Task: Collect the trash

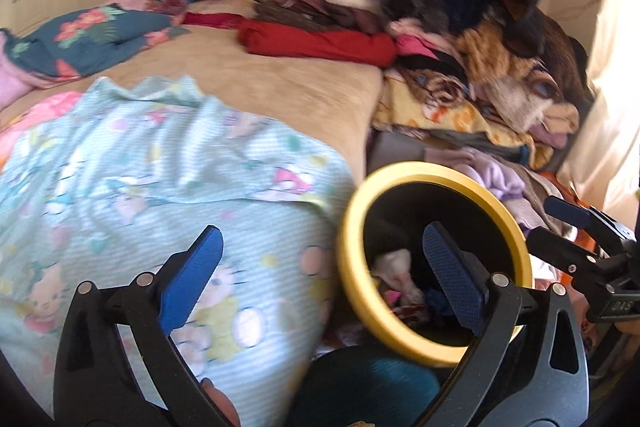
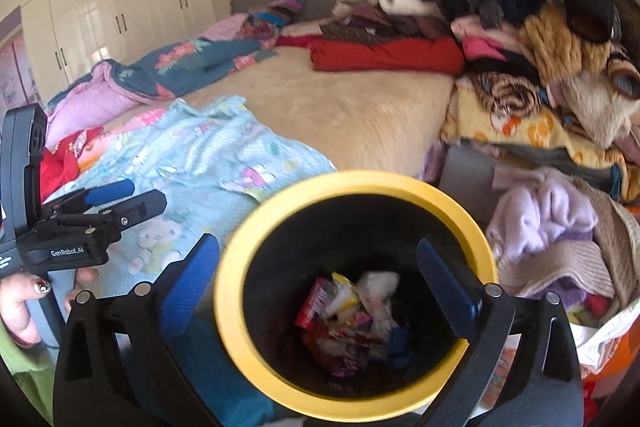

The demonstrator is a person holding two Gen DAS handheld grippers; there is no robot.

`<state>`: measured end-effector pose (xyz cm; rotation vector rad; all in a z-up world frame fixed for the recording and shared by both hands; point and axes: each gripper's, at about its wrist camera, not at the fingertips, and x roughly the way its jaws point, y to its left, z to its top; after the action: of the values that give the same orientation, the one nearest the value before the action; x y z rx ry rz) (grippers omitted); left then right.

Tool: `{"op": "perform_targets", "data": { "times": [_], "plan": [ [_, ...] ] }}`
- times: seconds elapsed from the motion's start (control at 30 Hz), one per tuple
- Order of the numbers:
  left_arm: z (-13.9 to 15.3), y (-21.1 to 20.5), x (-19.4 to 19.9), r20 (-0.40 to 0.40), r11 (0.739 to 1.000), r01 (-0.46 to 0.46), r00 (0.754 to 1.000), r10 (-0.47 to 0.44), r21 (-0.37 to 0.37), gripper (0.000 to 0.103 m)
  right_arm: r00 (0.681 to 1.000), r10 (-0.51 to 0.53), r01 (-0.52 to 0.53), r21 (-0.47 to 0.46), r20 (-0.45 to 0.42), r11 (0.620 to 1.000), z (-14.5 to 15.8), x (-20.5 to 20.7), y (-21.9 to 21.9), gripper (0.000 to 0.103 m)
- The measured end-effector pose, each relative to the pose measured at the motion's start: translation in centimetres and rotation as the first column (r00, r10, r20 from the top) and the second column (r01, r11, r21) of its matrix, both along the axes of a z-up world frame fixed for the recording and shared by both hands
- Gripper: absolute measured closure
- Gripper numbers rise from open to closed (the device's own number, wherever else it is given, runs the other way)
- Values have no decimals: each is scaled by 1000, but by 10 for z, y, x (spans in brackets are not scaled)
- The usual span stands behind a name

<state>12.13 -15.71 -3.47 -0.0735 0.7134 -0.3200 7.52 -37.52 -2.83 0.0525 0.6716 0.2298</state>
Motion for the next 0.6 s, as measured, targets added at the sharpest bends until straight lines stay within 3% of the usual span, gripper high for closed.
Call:
{"op": "perform_targets", "data": {
  "times": [0.23,0.6],
  "plan": [
    [9,46,-25,67,994,-108,992,106,15,11,987,-11,7,27,163,1000,8,-19,44,6],
    [23,84,-67,203,980,-197,961,189,22,11,925,-75,83,-6,372,997,10,-62,93,6]
  ]
}}
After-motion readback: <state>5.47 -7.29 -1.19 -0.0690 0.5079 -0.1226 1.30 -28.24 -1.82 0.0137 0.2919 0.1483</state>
